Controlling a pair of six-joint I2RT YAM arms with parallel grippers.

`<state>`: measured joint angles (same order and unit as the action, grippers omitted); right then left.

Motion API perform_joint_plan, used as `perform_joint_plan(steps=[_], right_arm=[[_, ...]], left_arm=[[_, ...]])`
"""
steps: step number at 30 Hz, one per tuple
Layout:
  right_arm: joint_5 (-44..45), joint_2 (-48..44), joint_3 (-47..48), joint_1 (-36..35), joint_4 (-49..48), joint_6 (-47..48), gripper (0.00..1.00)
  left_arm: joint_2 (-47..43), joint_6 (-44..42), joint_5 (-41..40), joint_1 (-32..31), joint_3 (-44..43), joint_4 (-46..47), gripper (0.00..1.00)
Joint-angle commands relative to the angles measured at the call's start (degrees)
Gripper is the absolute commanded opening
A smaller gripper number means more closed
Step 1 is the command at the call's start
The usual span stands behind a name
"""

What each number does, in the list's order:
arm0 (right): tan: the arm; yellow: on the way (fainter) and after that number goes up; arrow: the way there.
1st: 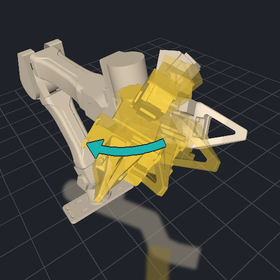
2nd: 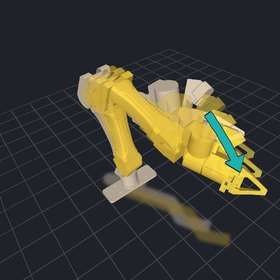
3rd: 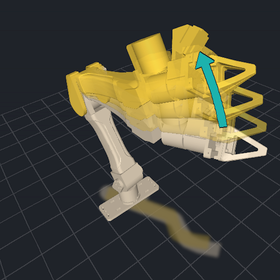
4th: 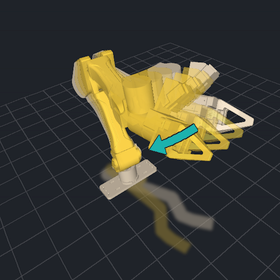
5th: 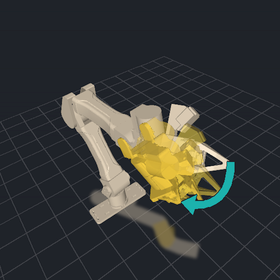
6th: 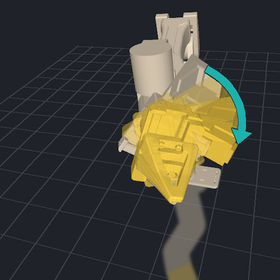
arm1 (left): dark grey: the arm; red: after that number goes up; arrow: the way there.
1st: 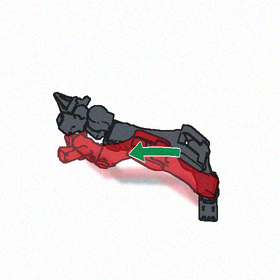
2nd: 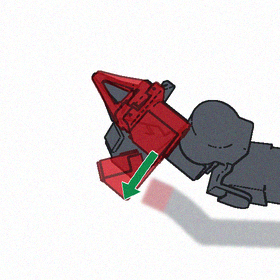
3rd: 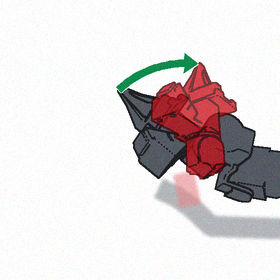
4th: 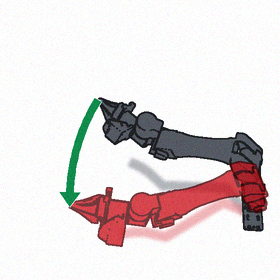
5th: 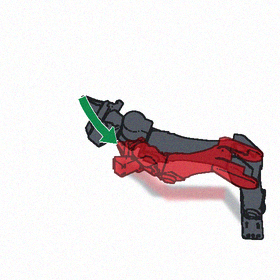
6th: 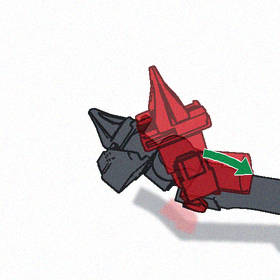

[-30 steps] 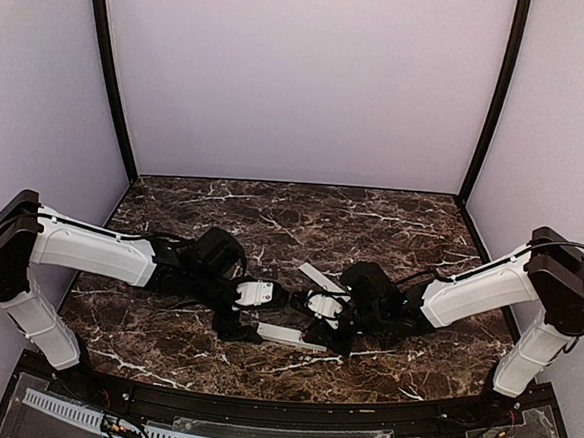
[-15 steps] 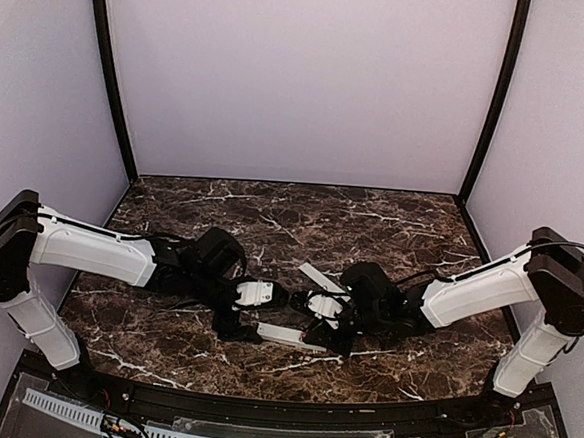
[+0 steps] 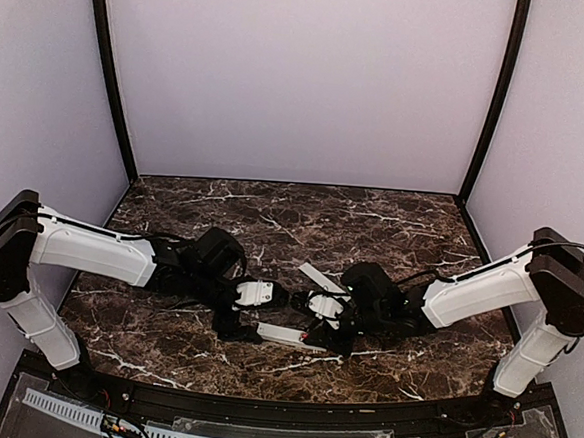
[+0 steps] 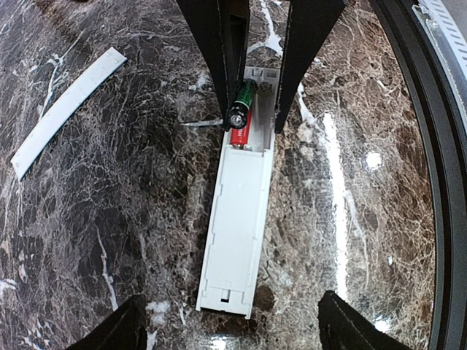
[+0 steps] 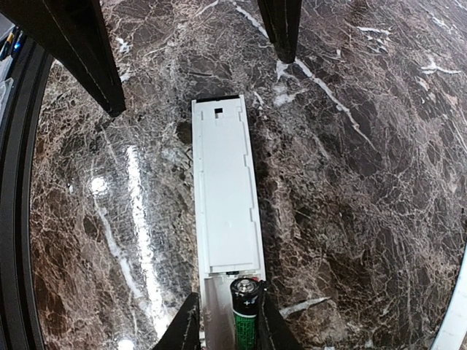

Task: Load the batteries into the remote control
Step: Place the battery in the battery compartment.

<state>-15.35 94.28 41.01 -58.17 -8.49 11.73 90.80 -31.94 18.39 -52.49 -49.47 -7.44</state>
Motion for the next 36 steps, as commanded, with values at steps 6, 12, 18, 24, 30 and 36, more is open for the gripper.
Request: perform_joint_plan(steps=[6, 12, 18, 24, 30, 36], right_arm=[[1.01, -1.70, -0.76, -0.53, 1.02, -0.28, 0.27], [1.14, -1.78, -0.89, -1.05, 1.11, -0.54, 0.28], [1.43, -1.55, -0.81, -1.38, 1.44, -1.16, 0.29], [1.18, -1.56, -1.36, -1.35, 0.17, -1.22, 0.30], [0.63, -1.49, -1.55, -1.37, -0.46, -1.27, 0.30], [0.73, -1.12, -1.64, -1.37, -0.45, -1.34, 0.30]], left_arm=[[-0.31, 0.04, 0.45, 0.48, -1.04, -1.48, 0.80], [-0.28, 0.47, 1.23, 0.49, -0.94, -0.50, 0.80], [-1.63, 3.71, 1.83, 0.42, 0.55, 5.79, 0.69], [-6.72, 5.53, 9.99, 0.26, 11.61, 29.56, 0.51], [-0.37, -3.57, 11.38, -3.25, 12.54, 36.35, 0.45], [6.74, -11.89, 10.31, -4.70, 10.70, 41.19, 0.48]])
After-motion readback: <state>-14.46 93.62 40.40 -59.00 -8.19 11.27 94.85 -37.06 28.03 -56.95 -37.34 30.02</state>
